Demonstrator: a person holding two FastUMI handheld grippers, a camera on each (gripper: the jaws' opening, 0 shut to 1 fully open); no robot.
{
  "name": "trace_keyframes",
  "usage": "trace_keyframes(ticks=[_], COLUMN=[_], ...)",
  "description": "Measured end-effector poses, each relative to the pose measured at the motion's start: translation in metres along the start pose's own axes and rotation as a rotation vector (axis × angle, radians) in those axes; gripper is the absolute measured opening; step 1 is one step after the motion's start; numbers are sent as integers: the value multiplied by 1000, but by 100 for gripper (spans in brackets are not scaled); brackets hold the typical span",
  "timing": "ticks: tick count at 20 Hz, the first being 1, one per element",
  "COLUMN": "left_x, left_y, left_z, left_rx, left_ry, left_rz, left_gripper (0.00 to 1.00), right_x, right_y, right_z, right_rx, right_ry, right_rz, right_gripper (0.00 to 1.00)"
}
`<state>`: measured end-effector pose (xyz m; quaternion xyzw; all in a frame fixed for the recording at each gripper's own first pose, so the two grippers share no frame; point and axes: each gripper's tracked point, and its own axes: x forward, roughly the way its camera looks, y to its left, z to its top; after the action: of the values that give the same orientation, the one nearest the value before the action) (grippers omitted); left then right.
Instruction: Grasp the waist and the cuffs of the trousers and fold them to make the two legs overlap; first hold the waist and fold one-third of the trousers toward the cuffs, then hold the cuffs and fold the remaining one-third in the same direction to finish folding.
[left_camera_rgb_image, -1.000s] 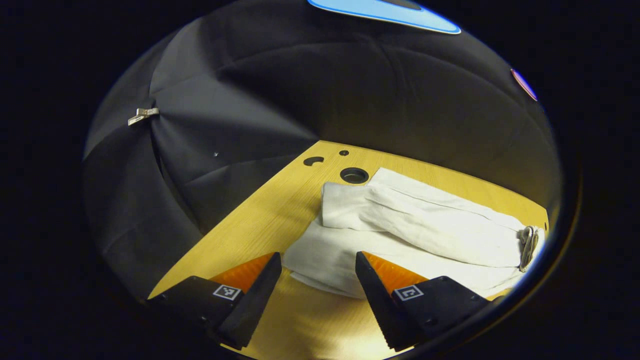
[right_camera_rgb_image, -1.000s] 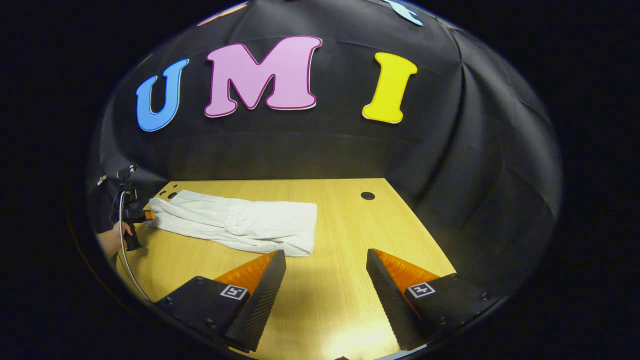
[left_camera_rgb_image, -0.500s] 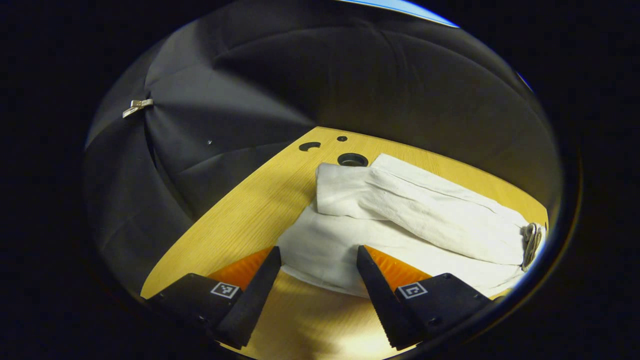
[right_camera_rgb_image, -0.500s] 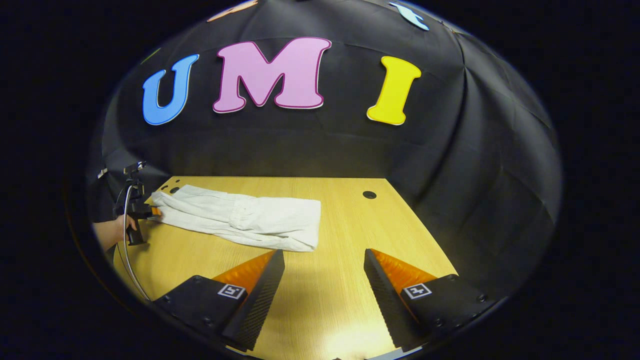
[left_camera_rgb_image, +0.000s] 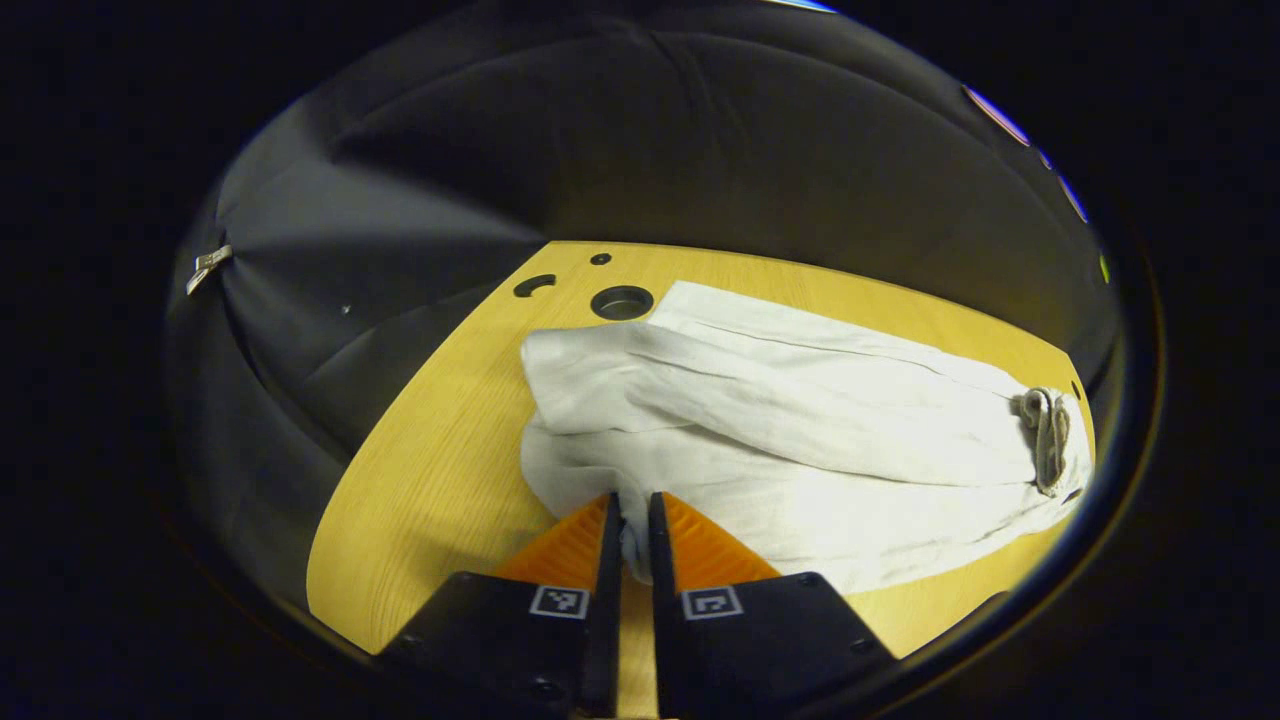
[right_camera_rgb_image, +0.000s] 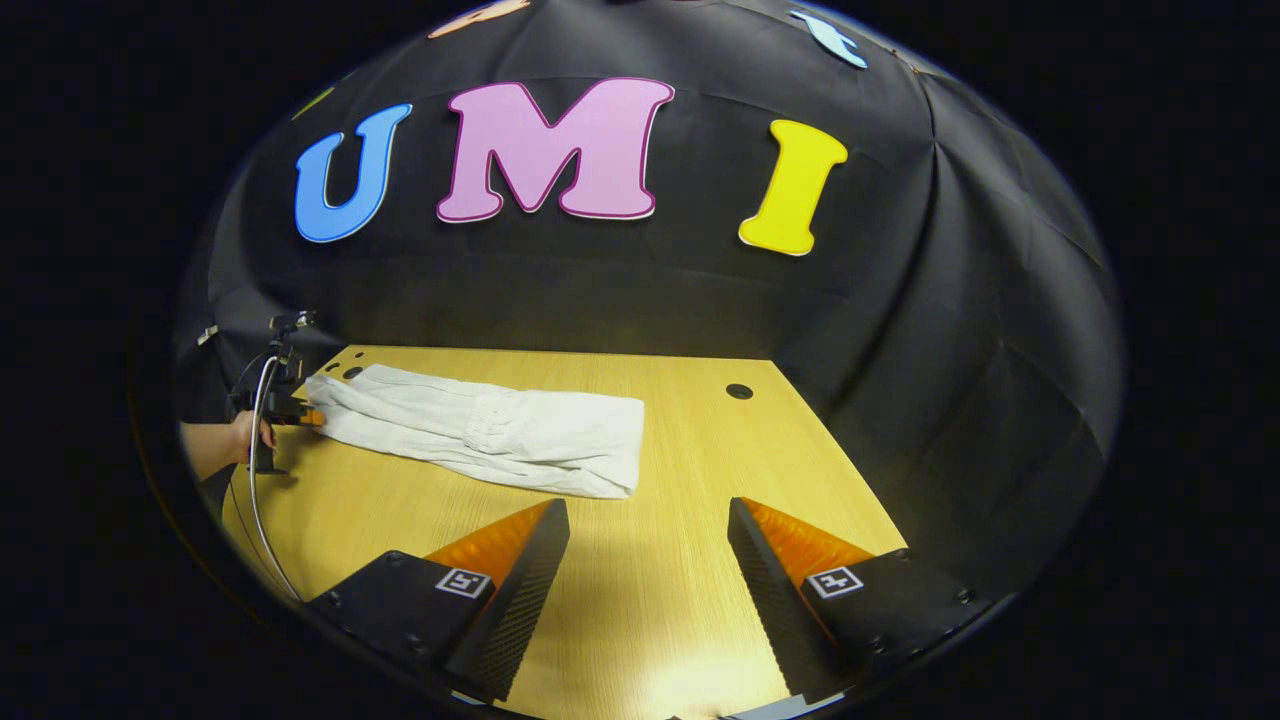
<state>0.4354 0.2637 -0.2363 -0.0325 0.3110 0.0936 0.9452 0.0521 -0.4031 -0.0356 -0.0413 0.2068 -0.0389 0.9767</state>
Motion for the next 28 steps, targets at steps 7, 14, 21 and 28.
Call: trace_keyframes(ticks=[7, 14, 21, 28], left_x=[-7, -56, -111, -164], left_y=[-5, -21, -63, -141], left_z=[-2, 38, 99, 140], left_rx=[-29, -191, -234, -226], left_ry=[10, -132, -242, -330], left_rz=[-32, -122, -237, -305], left_gripper=[6, 5, 5, 5], right_x=[-13, -34, -55, -44], right_y=[-14, -40, -50, -73], right_z=[1, -14, -32, -18], right_rx=[22, 43, 99, 111], right_ry=[-16, -11, 2, -42], right_rz=[-37, -87, -103, -67], right_gripper=[98, 98, 98, 98])
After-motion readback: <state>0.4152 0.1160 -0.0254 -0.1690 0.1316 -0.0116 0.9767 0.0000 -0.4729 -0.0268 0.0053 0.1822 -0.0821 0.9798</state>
